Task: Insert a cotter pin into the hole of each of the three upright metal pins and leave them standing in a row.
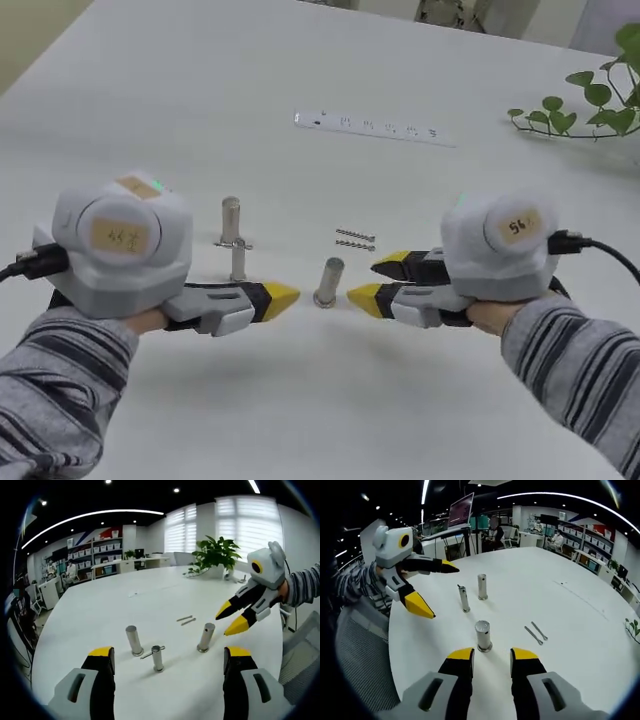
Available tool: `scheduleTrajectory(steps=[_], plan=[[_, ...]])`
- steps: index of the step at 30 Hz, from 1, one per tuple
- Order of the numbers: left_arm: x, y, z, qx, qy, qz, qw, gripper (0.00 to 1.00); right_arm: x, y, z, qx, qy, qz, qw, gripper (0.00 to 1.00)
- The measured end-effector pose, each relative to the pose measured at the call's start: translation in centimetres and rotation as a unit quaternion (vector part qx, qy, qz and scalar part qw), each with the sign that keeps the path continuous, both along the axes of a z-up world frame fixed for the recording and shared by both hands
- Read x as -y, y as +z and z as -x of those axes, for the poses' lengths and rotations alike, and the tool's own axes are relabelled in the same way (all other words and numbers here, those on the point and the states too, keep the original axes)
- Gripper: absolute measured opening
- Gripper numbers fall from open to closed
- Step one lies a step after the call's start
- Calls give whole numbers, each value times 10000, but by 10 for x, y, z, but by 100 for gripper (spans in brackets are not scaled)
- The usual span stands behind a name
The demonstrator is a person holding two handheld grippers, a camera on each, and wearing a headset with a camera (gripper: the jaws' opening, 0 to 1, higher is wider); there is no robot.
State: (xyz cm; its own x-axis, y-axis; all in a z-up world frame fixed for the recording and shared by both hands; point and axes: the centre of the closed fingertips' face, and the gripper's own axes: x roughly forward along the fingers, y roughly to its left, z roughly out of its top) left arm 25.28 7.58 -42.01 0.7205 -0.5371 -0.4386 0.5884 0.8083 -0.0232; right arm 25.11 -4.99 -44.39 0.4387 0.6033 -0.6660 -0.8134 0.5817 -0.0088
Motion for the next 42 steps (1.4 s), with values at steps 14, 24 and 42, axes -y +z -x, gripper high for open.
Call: scheduleTrajectory(steps=[14, 24, 42], plan=[[-1, 1, -1, 24, 13, -3, 10000, 89, 13, 3, -37, -224, 326, 468, 9981, 24], [1, -2, 0, -34, -22, -4, 10000, 88, 19, -12, -58, -375, 537, 784, 9948, 20], [-1, -6, 0, -131, 7, -20, 9999, 85, 18, -43, -82, -743, 642, 969, 9904, 10]])
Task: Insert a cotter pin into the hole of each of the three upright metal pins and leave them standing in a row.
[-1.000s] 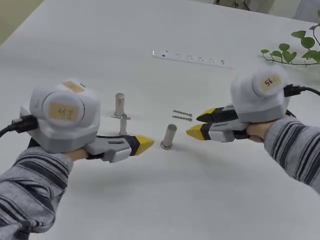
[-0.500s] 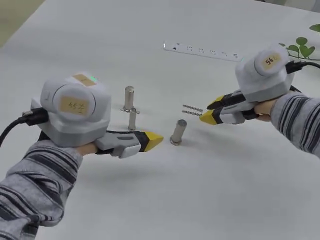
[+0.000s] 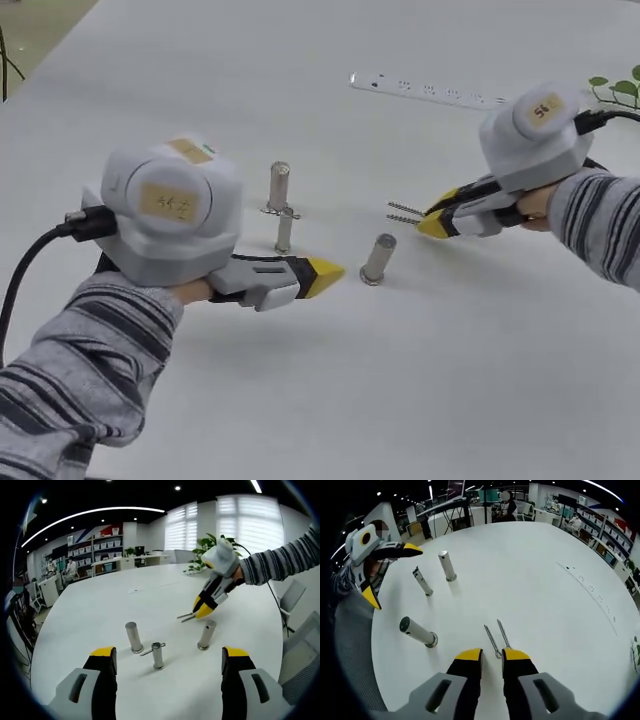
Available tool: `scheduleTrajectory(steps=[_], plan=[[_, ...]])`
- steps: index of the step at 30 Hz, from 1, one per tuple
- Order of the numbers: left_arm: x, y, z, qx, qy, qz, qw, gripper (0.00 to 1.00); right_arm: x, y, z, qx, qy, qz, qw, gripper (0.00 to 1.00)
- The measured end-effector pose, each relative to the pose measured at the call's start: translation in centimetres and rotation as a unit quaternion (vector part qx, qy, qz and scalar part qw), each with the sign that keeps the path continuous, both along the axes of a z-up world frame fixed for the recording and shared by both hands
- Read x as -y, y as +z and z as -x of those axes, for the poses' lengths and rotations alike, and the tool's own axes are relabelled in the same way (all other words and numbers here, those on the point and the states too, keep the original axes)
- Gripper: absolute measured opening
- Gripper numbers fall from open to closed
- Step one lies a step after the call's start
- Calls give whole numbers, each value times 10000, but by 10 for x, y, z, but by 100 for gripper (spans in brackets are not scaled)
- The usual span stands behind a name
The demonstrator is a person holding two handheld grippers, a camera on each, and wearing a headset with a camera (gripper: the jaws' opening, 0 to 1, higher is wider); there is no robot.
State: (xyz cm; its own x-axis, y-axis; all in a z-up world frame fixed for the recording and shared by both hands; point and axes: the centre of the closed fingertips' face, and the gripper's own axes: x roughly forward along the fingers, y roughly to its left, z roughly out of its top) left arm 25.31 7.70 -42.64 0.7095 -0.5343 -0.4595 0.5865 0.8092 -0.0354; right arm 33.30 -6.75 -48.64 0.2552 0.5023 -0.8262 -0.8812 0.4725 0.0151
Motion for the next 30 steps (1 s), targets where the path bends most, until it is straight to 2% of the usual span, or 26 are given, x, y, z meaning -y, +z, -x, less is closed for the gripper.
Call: scheduleTrajectory(steps=[5, 7, 9, 13, 17, 25, 30], plan=[[-1, 0, 0, -52, 24, 48, 10000, 85, -2, -4, 0, -75, 50, 91, 9999, 8], [-2, -1, 0, -74, 22, 47, 10000, 85, 1, -8, 1, -125, 122, 274, 9995, 6], [-2, -1, 0, -85, 31, 56, 9999, 85, 1, -9, 0, -83, 237, 415, 9988, 4], [-3, -1, 0, -102, 36, 68, 9999, 85, 3, -10, -2, -65, 379, 513, 9979, 2], [-2, -1, 1, -100, 17, 58, 9999, 85, 2, -10, -2, 87, 763, 824, 9936, 0], [-2, 0, 1, -79, 0, 40, 10000, 84, -1, -10, 0, 176, 918, 969, 9909, 0], [-1, 2, 1, -29, -22, -4, 10000, 84, -1, -5, 4, 395, 1034, 968, 9891, 0]])
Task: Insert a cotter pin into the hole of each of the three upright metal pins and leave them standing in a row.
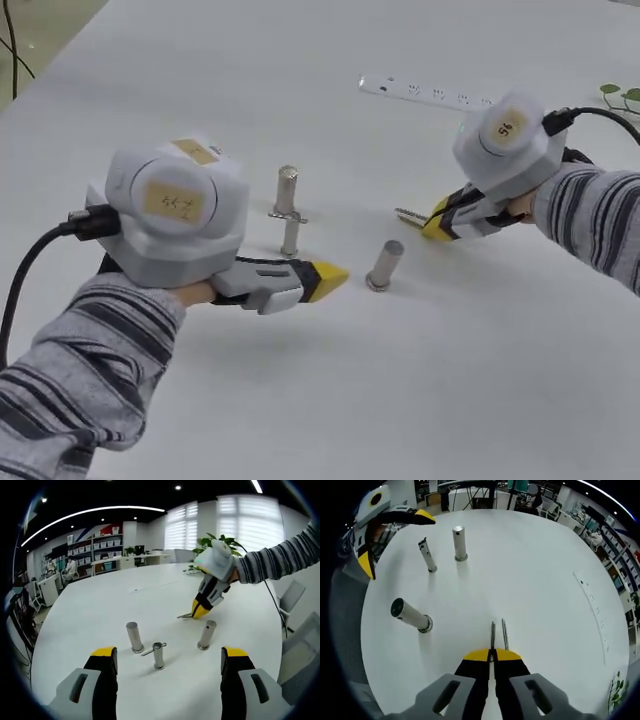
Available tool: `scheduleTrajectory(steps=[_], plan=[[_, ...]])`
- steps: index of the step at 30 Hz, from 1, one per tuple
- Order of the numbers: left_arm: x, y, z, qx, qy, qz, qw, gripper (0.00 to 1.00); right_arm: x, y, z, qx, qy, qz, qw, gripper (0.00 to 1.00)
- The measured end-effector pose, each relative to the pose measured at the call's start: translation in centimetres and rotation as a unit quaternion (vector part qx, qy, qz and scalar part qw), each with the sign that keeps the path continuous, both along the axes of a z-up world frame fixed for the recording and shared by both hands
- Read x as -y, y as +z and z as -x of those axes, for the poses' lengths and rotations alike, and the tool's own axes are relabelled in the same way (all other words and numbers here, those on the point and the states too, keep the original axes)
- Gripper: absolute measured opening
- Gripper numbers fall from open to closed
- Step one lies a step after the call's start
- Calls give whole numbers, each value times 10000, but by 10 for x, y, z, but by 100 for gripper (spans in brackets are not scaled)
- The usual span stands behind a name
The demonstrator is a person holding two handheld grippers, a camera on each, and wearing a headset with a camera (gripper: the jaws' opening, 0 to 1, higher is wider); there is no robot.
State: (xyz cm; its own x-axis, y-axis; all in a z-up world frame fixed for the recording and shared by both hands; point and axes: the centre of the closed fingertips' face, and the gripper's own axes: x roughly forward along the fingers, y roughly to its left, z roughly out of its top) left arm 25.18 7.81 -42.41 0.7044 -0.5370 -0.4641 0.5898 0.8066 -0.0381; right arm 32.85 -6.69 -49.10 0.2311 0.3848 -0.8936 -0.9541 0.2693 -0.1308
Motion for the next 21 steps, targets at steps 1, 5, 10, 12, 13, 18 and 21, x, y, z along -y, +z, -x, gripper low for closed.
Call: scheduleTrajectory(steps=[1, 5, 10, 12, 13, 18, 21], plan=[[0, 0, 0, 6, -11, -1, 10000, 84, 0, 2, 0, 37, -2, -8, 10000, 0], [2, 1, 1, 19, -65, -32, 10000, 83, 2, 8, 4, 112, -36, -46, 9999, 0], [9, 4, 4, 54, -206, 4, 9998, 80, 6, 19, 12, 299, 22, -26, 9995, 0], [11, 5, 4, 63, -246, 10, 9997, 80, 7, 24, 15, 355, 28, -68, 9993, 0], [13, 5, 5, 57, -273, 26, 9996, 79, 6, 27, 18, 375, 50, -106, 9992, 0], [22, 9, 8, 98, -409, 122, 9990, 77, 5, 40, 29, 541, 134, -202, 9982, 0], [29, 10, 10, 89, -518, 172, 9985, 76, 4, 47, 35, 636, 184, -225, 9976, 0]])
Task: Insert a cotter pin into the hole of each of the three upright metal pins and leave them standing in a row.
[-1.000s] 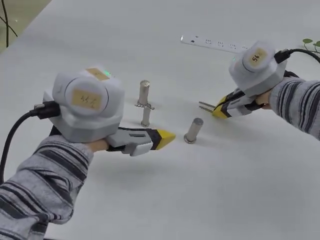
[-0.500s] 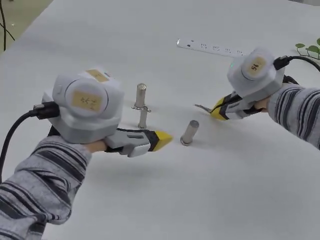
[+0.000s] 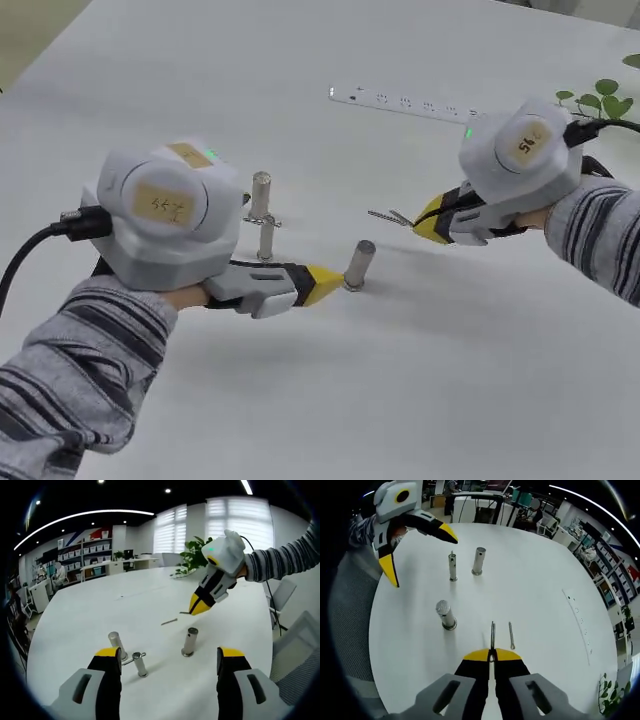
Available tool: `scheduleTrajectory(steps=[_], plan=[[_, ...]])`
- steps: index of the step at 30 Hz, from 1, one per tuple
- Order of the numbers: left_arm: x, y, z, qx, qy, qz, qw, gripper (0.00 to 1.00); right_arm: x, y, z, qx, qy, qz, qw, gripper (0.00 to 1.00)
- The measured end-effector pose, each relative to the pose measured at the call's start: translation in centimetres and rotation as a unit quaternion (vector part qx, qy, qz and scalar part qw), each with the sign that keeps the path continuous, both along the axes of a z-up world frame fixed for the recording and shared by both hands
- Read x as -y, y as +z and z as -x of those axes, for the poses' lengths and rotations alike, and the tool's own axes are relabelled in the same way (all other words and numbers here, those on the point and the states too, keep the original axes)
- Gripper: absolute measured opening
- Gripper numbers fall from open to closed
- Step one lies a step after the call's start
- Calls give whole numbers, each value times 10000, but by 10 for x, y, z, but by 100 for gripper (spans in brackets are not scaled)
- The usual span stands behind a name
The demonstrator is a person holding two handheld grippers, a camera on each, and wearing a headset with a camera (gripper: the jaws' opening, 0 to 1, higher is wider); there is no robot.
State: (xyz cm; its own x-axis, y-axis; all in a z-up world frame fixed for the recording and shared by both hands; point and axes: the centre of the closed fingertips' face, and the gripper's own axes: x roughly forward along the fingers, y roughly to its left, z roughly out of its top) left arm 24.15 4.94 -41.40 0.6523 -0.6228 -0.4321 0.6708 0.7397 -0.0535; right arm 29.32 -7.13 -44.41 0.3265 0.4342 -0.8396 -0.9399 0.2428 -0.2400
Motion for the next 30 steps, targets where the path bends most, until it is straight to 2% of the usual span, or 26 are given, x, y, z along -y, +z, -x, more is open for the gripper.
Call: scheduleTrajectory(steps=[10, 15, 17, 23, 30], plan=[[22, 0, 11, -46, -398, 81, 9992, 68, -2, 15, 23, 220, 205, -98, 9995, 0], [30, -1, 16, -109, -503, 130, 9986, 62, -5, 14, 30, 339, 482, -117, 9982, 0], [33, 0, 16, -86, -498, 155, 9986, 57, -9, 14, 38, 422, 766, -132, 9961, 0], [43, -2, 22, -209, -603, 266, 9976, 47, -16, 10, 63, 491, 1078, -27, 9930, 0], [53, -2, 28, -395, -707, 539, 9953, 36, -22, 10, 75, 575, 1230, -40, 9907, 0]])
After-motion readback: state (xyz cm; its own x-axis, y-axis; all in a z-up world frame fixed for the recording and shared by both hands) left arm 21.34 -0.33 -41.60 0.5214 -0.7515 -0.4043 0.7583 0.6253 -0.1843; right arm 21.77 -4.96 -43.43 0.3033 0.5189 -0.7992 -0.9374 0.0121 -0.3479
